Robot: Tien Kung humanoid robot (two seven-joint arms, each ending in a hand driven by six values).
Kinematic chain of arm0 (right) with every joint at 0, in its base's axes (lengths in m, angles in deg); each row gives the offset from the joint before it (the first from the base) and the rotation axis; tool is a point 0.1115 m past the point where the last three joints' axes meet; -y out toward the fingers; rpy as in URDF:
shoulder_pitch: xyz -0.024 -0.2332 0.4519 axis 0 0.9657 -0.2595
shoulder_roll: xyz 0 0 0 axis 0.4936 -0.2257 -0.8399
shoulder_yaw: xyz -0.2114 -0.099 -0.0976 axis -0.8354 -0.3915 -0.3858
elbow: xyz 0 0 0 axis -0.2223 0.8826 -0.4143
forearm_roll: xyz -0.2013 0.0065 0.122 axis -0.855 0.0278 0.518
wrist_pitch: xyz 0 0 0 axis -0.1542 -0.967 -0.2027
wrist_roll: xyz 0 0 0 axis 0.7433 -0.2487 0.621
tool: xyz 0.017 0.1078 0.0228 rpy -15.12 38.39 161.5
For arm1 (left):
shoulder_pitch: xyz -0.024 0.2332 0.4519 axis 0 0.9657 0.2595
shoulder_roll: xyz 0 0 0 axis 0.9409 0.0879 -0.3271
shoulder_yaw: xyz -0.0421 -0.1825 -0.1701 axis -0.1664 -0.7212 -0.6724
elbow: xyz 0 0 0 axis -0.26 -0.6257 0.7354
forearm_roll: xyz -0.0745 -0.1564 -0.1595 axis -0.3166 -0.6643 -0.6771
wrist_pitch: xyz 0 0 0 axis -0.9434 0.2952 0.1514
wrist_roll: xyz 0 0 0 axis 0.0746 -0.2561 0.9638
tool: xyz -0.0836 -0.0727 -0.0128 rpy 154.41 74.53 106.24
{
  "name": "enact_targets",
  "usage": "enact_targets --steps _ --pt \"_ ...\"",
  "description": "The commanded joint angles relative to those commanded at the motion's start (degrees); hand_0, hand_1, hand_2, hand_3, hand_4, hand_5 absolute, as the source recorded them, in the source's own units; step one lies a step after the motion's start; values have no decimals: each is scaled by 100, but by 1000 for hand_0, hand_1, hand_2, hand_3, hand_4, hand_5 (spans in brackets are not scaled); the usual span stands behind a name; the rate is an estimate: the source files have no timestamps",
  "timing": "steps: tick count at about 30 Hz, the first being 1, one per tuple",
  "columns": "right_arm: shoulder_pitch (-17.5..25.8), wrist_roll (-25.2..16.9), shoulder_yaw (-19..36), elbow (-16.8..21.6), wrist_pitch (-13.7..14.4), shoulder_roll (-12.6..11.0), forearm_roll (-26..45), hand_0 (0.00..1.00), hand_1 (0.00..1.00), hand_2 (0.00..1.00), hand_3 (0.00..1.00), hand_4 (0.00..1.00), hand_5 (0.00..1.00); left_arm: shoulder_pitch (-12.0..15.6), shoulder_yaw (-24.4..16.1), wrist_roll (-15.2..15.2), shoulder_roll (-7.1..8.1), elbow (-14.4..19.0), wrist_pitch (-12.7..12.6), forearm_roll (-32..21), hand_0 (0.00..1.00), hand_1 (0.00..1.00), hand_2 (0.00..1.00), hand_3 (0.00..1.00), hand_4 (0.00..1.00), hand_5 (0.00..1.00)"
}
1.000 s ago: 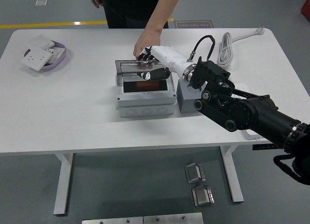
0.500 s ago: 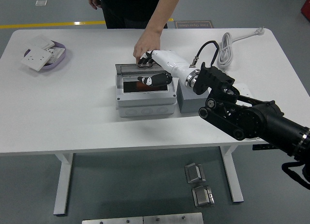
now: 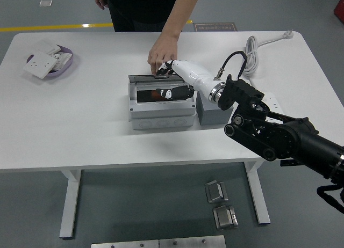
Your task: Pick up the cylinder from the cube,place it in the box,flap close box
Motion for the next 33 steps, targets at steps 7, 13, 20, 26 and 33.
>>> enact_targets --steps 7,13,20,26,33 --pt "80 11 -14 214 32 -152 -7 743 699 715 723 709 396 6 4 19 -3 0 -24 15 584 626 577 576 597 223" --pt "125 4 8 303 65 -203 2 742 699 713 724 708 395 5 -25 30 -8 0 -42 65 583 625 577 575 596 222" --pt "189 -4 -13 417 100 -275 35 741 699 714 725 707 395 8 -51 38 -15 0 -66 112 583 623 576 574 592 220" --pt "224 -13 -49 495 125 -323 79 739 699 713 724 702 393 5 -92 41 -12 0 -78 169 583 622 575 573 587 222" --pt "308 -27 -89 595 152 -368 132 739 699 713 724 700 390 14 -111 48 -20 0 -95 167 583 623 574 574 582 223"
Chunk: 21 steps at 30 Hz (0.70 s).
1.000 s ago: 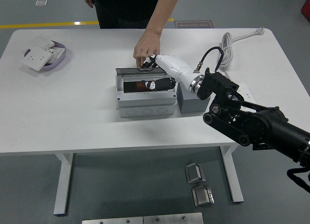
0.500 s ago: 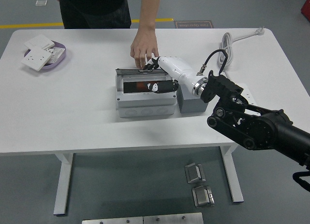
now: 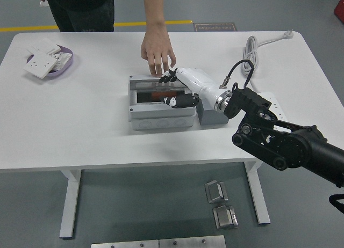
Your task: Pick up the cylinder from the cube,place it in the box,flap close box
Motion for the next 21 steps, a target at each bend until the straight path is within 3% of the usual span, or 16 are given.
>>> enact_targets --steps 11,16,21 --pt "74 10 270 125 11 -103 -96 733 695 712 723 695 387 14 0 -9 -3 0 -7 1 583 621 574 573 570 226" --pt "214 28 775 155 5 -213 -264 734 696 712 723 695 386 10 37 -19 0 0 0 -51 582 620 574 573 565 224" --pt "619 -24 1451 230 46 -287 -404 733 697 711 723 694 385 32 128 -77 -14 0 13 -266 582 620 574 572 563 227"
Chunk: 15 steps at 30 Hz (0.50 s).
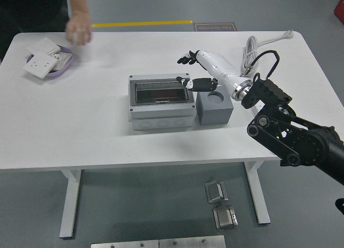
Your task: Pick up the cylinder from the cube,place it in the box,flap close box
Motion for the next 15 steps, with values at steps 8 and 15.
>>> enact_targets --steps 8,15 --pt "875 -569 1329 148 61 300 639 733 695 710 722 695 381 114 206 -77 -53 0 -6 -521 582 620 573 574 561 222" --pt "1409 -1074 2385 242 -55 527 1444 730 688 706 716 693 377 168 281 -64 -81 0 -17 -668 582 619 573 576 562 221"
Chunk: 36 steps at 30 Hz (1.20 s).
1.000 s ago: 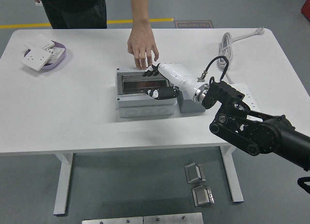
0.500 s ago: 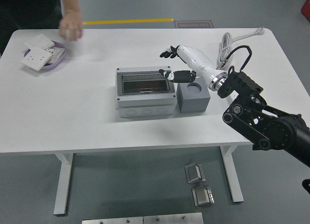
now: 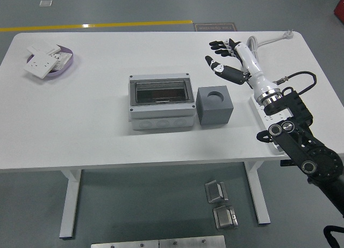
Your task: Pick up the cylinder from the cube,place it in the box,flap close box
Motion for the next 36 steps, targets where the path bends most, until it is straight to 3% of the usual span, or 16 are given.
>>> enact_targets --steps 6,13,24,36 --pt "239 -364 632 70 -164 75 742 731 686 700 712 693 375 34 13 1 -8 0 -9 -30 582 620 574 576 563 221" --pt "435 -526 882 237 -336 128 1502 730 687 696 710 696 372 38 32 8 -23 0 -10 -60 583 619 574 576 565 223" --pt "526 -513 1173 518 -279 -53 1425 743 695 703 721 714 336 15 19 23 10 0 -13 -72 583 621 575 577 575 218" --pt "764 -499 1405 500 -227 -153 1365 751 697 705 726 719 323 -22 -40 8 70 0 -15 -52 584 618 575 576 580 213"
